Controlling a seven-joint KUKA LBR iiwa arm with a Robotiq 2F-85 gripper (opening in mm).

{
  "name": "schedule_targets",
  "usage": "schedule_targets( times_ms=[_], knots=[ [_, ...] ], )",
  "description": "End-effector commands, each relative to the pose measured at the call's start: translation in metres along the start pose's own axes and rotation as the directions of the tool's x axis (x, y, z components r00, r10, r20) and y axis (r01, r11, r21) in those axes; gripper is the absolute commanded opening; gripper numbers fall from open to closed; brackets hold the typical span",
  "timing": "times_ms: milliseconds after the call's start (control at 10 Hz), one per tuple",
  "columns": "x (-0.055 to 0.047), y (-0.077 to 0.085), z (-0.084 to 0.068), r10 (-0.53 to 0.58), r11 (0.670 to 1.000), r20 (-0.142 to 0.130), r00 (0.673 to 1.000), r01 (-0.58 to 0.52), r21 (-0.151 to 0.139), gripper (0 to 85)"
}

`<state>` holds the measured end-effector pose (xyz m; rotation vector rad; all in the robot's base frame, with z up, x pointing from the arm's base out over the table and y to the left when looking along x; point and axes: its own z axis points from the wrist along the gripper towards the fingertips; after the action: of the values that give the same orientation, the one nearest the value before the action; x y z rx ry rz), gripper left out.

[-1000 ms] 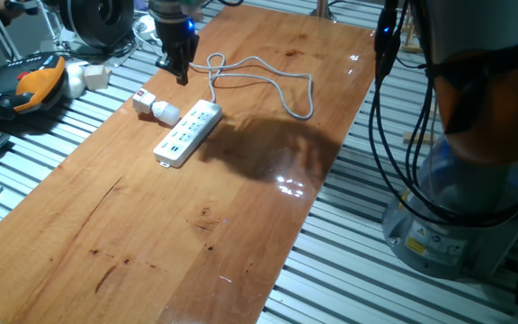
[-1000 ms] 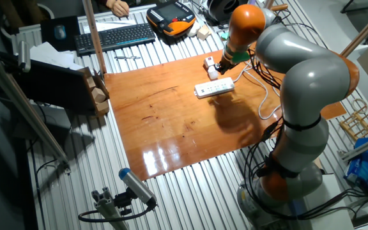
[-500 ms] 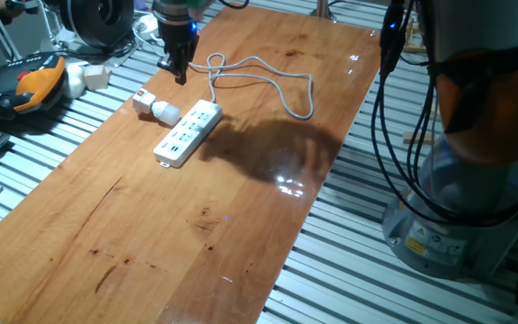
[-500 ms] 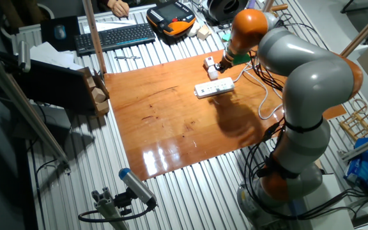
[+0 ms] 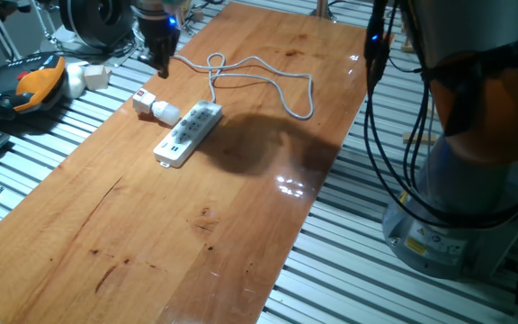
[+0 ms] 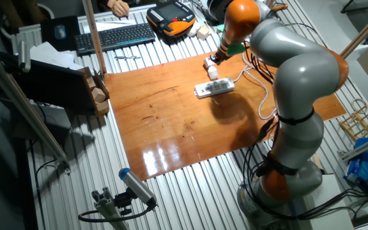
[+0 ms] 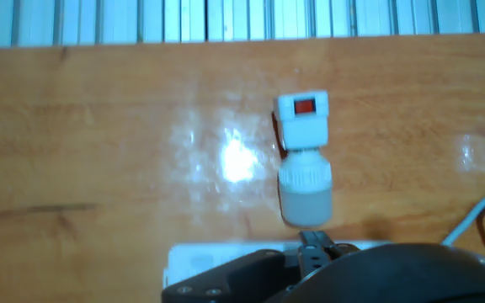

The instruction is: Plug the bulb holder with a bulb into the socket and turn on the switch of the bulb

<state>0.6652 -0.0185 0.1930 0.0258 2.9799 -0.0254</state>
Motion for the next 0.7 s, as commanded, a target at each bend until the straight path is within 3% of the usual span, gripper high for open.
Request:
schedule_targets(
  times_ms=[0, 200, 300, 600],
  knots=[
    [-0.0071, 0.0018, 0.0021, 0.003, 1.0, -0.001, 1.0, -0.003, 0.001, 0.0],
    [-0.0125, 0.0027, 0.0037, -0.002, 1.0, 0.003, 1.0, 0.002, 0.004, 0.0],
    [-0.014, 0.0028, 0.0053, -0.013, 1.0, -0.003, 1.0, 0.013, -0.01, 0.0],
    [-0.0171, 0.0015, 0.0093, -0.042, 0.999, 0.013, 0.999, 0.042, -0.018, 0.0]
  ],
)
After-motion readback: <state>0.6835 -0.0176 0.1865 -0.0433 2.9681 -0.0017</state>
